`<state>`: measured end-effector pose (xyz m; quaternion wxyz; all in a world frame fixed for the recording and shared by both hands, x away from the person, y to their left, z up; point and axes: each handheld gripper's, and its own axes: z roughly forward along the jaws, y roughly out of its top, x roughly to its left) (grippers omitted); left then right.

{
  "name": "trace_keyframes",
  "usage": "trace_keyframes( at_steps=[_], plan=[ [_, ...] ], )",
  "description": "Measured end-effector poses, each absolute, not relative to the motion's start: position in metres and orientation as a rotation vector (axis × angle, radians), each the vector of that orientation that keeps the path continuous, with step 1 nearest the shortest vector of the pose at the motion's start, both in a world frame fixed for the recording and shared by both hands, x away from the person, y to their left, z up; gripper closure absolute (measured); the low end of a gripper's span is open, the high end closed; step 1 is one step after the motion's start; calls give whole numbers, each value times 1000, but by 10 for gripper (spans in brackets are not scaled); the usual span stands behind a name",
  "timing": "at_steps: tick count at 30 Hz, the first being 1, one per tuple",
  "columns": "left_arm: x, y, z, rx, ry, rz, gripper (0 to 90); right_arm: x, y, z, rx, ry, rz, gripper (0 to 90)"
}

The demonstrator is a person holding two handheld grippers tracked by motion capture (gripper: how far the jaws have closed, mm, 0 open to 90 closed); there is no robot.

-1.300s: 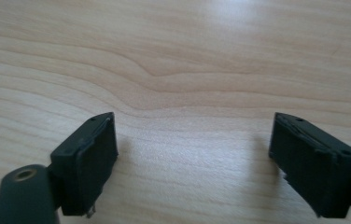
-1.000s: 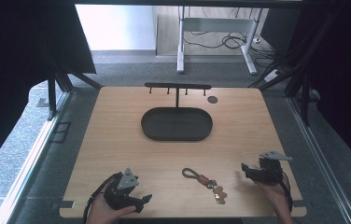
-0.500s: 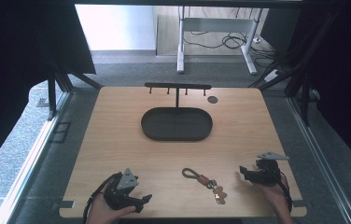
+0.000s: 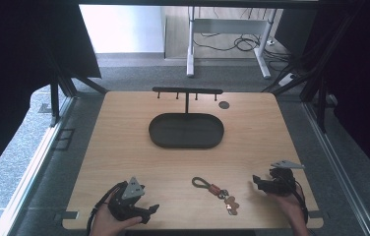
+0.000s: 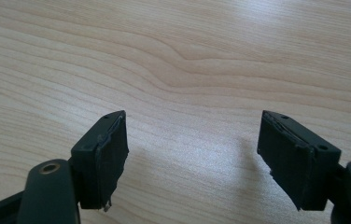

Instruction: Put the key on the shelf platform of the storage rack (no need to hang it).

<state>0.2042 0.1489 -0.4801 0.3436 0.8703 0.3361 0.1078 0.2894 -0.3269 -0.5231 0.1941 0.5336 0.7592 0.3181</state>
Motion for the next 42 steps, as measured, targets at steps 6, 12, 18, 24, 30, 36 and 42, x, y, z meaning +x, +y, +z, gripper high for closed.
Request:
trace_keyframes(
  at_steps=[6,12,18,24,30,36,42],
  plan=[
    [204,149,-480,2262,868,281,215,289,-328,-523,1494,2130,893,261],
    [204,150,-479,2261,872,282,215,289,-326,-522,1484,2143,891,265],
    [204,149,-480,2262,873,281,215,289,-326,-522,1482,2151,888,268],
    [204,152,-477,2253,885,290,215,285,-322,-514,1438,2166,892,282],
    [204,156,-476,2244,896,296,215,283,-319,-504,1384,2215,898,288],
    [204,155,-478,2249,892,287,215,282,-314,-488,1329,2269,868,291],
    [205,158,-477,2239,893,290,215,281,-305,-473,1279,2326,874,307]
  ],
)
